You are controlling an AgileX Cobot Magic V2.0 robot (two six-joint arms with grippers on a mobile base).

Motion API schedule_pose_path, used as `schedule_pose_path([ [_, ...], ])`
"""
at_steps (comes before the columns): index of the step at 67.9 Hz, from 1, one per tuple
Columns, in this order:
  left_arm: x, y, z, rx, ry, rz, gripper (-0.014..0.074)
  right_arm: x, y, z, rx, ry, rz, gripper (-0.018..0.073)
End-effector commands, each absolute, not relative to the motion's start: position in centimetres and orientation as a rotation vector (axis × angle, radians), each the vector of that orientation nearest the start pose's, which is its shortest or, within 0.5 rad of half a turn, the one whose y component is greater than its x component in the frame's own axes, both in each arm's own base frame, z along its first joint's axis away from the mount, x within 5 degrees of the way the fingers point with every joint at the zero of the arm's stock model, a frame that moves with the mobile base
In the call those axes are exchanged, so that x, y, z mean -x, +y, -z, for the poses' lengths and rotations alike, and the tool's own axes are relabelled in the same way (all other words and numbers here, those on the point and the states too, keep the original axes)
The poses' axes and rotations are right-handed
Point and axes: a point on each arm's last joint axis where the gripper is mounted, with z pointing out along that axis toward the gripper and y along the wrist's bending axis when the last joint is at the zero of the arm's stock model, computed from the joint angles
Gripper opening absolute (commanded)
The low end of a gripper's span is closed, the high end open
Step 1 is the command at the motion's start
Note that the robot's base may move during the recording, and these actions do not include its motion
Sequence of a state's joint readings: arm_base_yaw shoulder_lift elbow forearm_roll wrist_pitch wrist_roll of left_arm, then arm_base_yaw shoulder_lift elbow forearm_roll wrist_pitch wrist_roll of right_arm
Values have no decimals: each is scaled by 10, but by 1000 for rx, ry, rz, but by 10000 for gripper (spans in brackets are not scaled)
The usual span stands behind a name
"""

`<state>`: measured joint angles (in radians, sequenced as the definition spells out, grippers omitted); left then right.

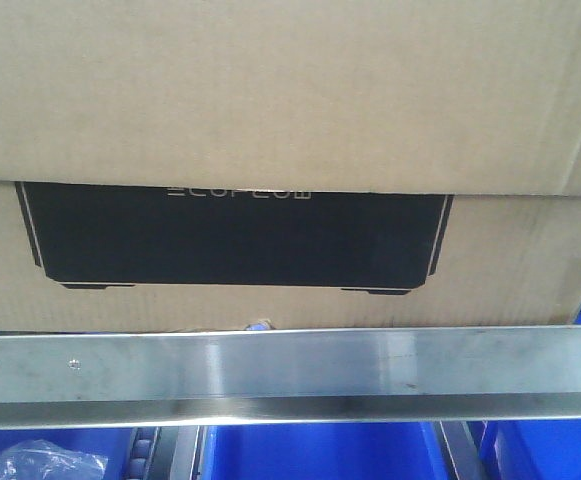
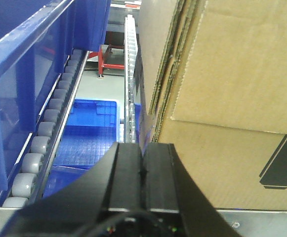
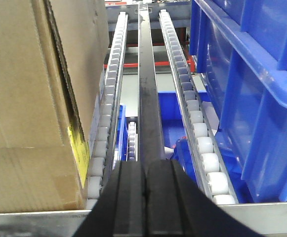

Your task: Grab box from left shelf to table start

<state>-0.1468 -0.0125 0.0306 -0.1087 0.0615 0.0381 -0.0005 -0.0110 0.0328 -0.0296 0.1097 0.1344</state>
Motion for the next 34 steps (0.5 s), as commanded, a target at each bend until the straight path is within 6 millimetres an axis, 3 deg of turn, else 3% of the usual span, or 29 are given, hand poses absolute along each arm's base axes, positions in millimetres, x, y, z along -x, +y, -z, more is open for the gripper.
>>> schedule_pose_path([
  [1, -54, -8, -208, -51, 1459, 189, -99, -56, 0, -201, -81, 1514, -77, 56],
  [34, -54, -8, -208, -50, 1451, 189, -99, -56, 0, -201, -81, 1514, -77, 56],
])
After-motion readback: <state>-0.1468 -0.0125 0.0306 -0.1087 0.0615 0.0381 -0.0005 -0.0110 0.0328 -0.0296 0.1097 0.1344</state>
